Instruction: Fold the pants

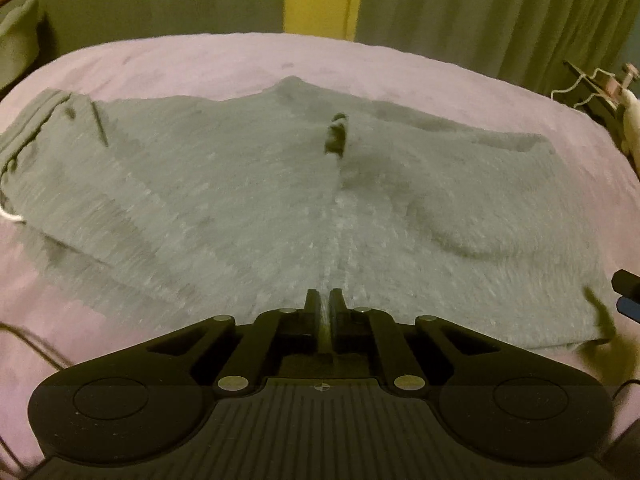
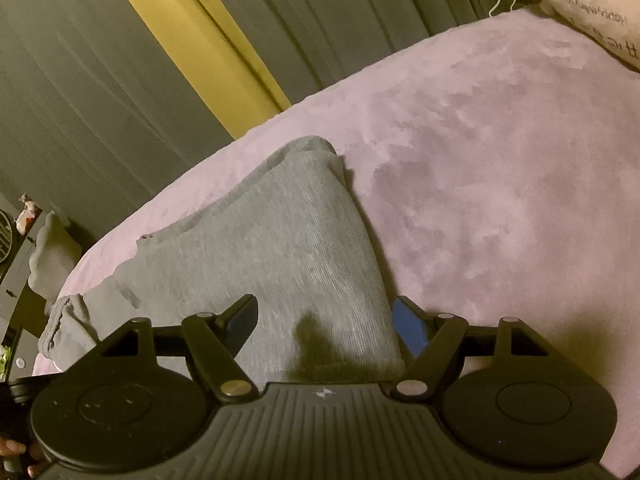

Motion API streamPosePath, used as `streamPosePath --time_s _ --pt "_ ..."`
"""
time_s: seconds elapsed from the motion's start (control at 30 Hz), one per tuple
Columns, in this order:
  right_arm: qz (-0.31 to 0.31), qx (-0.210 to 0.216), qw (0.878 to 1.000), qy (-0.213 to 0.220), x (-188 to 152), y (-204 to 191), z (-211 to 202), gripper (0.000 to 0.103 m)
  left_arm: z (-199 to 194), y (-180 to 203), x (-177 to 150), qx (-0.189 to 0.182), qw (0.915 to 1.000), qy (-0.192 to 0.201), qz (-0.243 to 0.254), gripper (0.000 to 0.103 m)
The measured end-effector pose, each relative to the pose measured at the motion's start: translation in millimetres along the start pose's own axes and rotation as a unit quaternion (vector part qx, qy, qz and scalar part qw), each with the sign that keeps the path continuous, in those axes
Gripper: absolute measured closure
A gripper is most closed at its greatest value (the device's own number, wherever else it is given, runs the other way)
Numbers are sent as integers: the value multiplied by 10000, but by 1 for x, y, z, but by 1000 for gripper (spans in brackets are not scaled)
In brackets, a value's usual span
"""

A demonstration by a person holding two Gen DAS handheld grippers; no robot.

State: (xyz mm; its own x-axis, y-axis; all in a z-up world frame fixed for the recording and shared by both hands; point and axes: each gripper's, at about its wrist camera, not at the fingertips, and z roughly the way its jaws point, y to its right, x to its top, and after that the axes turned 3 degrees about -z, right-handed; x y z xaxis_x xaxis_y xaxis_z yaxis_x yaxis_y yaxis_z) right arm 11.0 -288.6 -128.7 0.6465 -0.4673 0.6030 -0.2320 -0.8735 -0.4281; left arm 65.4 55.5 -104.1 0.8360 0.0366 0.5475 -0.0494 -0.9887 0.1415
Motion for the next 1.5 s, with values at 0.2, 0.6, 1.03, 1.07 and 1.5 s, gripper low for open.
streamPosePath --time_s 0.2,0.6,1.03,1.07,1.5 --pt "-90 -32 9999 56 4 -3 -3 28 -1 -33 3 923 9955 38 -218 102" --pt "-310 -84 9995 66 6 -17 0 28 -9 -73 10 1070 9914 94 -744 100" --pt "-705 -60 9975 79 8 -48 12 24 -25 -187 27 1338 9585 947 -2333 6" --pt "-687 -79 9976 55 7 -48 14 24 -27 -199 31 1225 9569 1056 -2411 6" --pt "-792 -152 9967 -98 3 -65 31 24 30 -288 52 298 9339 1023 -3413 6"
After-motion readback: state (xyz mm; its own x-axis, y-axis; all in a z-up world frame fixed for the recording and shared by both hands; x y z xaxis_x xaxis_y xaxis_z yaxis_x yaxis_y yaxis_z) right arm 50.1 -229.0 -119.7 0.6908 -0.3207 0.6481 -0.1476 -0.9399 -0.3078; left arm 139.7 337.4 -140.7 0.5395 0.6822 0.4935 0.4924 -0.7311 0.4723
